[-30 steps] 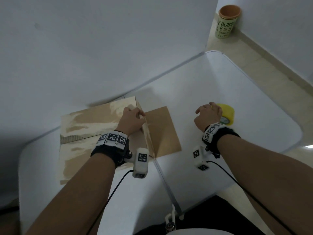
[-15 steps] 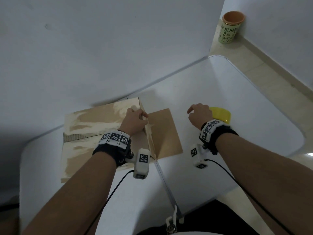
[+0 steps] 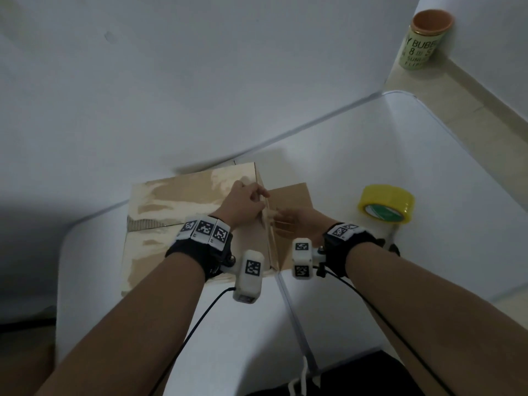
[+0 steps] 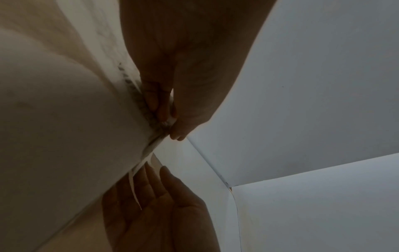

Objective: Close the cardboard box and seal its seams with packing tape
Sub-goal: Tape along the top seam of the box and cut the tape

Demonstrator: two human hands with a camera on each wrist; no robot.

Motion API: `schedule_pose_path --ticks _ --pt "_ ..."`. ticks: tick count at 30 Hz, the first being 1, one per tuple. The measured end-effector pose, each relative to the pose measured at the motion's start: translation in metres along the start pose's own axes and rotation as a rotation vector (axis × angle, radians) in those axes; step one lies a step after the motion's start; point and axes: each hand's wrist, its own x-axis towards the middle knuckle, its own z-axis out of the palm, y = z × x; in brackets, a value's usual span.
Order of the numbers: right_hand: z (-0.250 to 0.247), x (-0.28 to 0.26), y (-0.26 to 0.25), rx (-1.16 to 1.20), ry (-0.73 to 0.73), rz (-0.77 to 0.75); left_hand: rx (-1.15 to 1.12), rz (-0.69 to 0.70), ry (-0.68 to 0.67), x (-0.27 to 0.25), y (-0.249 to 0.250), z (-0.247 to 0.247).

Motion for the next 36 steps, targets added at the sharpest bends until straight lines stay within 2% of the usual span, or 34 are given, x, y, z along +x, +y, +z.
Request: schedule_pose_path --ticks 3,7,10,15,19,22,23,26,27,30,36 --pt "-0.002 0.0 0.002 0.015 0.037 -0.026 -0.008 -0.001 0.004 -0.001 0.0 0.0" --pt "-0.002 0.002 0.006 -0.066 0.028 -0.169 -0.017 -0.01 0.005 0.0 0.001 0.001" --pt "-0.002 0.007 0.006 -0.197 0.077 -0.294 -0.006 0.012 0.014 -0.001 -0.003 0.003" --pt "0.007 0.016 0.011 -0.439 0.075 -0.317 -0.031 0.054 0.048 -0.006 -0.01 0.007" --pt "0.018 0.02 0.011 -0.792 0.121 -0.399 -0.017 0.092 0.127 -0.008 -0.013 0.01" --pt "0.009 0.026 0.024 -1.314 0.103 -0.23 0.09 0.101 0.133 -0.01 -0.008 0.01" --pt "0.002 0.027 0.029 -1.348 0.108 -0.183 0.166 0.102 0.153 -0.011 -0.005 0.011" --pt "-0.018 0.018 0.023 -1.187 0.167 -0.148 0.554 0.133 0.299 -0.011 0.008 0.026" --pt "-0.025 0.012 0.016 -1.151 0.201 -0.155 0.592 0.139 0.29 -0.01 0.014 0.034" --pt "-0.046 -0.004 -0.003 -1.092 0.322 -0.209 0.541 0.094 0.14 -0.005 0.025 0.051" --pt "-0.06 -0.027 -0.025 -1.028 0.379 -0.279 0.71 0.087 0.059 -0.01 0.028 0.061"
